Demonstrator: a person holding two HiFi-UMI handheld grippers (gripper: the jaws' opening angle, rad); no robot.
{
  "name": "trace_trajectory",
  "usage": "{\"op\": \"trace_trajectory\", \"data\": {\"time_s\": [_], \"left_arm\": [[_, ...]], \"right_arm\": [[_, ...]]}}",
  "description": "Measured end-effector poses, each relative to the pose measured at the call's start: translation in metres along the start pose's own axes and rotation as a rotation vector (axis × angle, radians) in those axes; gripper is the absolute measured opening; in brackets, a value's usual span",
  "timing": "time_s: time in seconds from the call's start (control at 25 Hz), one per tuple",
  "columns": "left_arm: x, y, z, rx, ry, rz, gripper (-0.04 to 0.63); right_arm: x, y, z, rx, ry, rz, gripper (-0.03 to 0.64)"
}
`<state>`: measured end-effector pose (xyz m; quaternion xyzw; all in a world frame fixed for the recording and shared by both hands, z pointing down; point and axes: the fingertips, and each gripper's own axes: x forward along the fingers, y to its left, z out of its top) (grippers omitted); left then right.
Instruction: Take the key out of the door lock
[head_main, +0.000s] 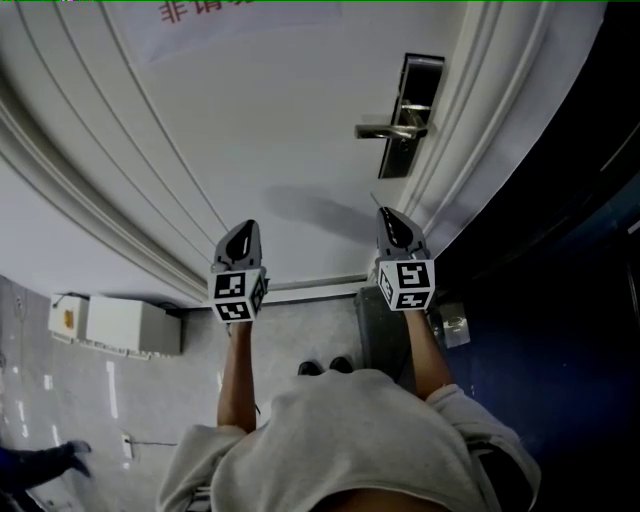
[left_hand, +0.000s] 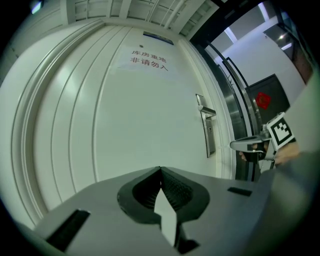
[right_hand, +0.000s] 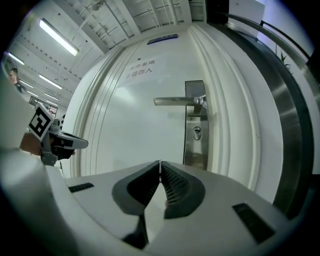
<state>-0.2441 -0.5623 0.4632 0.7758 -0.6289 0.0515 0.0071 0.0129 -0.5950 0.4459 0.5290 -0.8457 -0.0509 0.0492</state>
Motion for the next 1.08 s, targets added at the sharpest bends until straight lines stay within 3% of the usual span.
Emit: {"op": "trace_trajectory", "data": {"time_s": [1.08], "left_arm": [[0.0016, -0.0058, -0.0032, 0.004, 0.003, -0.013, 0.018]], "right_arm": [[0.0002, 0.0038, 0.0030, -0.002, -0.001, 0.002, 0.031]]}}
